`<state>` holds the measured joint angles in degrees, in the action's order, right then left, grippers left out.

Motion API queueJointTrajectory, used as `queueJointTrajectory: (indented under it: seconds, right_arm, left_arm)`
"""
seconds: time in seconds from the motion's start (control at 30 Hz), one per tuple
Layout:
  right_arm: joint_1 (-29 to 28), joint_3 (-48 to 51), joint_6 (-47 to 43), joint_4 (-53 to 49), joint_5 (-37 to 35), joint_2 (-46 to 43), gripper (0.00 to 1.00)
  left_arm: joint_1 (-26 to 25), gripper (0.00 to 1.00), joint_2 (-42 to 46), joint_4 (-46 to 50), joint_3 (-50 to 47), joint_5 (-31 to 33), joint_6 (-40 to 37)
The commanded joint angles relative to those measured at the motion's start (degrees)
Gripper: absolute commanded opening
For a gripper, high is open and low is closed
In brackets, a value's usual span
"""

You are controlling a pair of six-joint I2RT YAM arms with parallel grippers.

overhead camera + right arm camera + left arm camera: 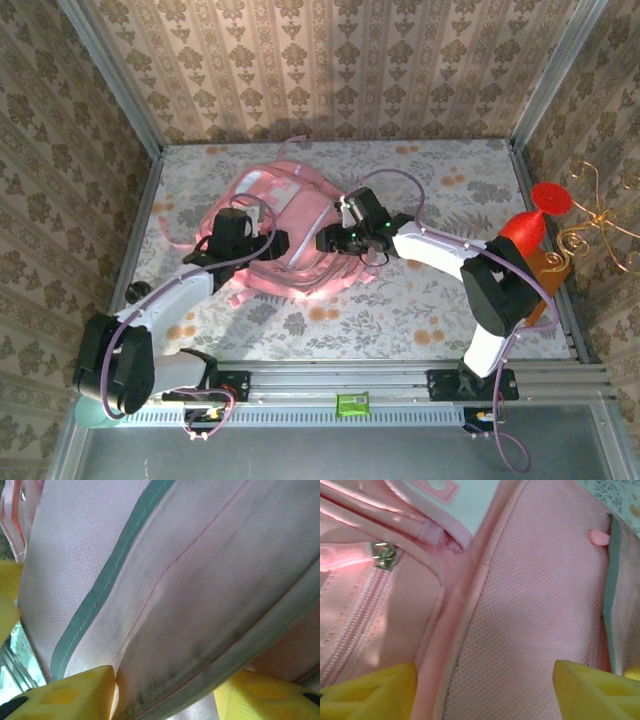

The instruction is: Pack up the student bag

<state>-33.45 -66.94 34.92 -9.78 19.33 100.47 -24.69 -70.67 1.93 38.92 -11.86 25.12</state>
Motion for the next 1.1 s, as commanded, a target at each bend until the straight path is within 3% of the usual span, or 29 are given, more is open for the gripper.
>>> queueJointTrajectory:
  seconds: [0.0,0.2,0.43,0.57,0.83,1.07]
  right_arm:
    - [1.91,-3.54,-3.35,-3.82,-2.29,2.41,0.52]
    - [3.55,-7.69,-7.97,-8.69,-3.60,3.57,0.49]
    - [3.67,-6.65,-11.88,-13.27,-9.38,-0.88,0.53]
    - [3.74,-3.30,-11.24,-12.43,-9.58,-3.34,0.55]
    - [3.21,3.58,-8.62,-8.05,-9.16,-9.81,0.55]
    - [-5.29,11.46,-3.43,1.64,-12.36,-15.89,0.56]
  left_arm:
    - [-2.69,0.69,0.67,-2.71,-2.04,-4.63,2.46]
    - [-7.41,0.67,1.11,-5.82,-3.41,-4.70,4.74]
    - [-7.61,0.65,0.68,-4.64,-3.32,-1.02,3.63]
    - [-6.05,0.65,-2.15,-5.02,-2.09,-2.73,3.62]
    - [-4.93,0.43,-5.12,-8.20,-2.25,-4.98,5.33]
    - [-5.62,0.25,-4.70,-10.90,-4.41,-5.41,7.56]
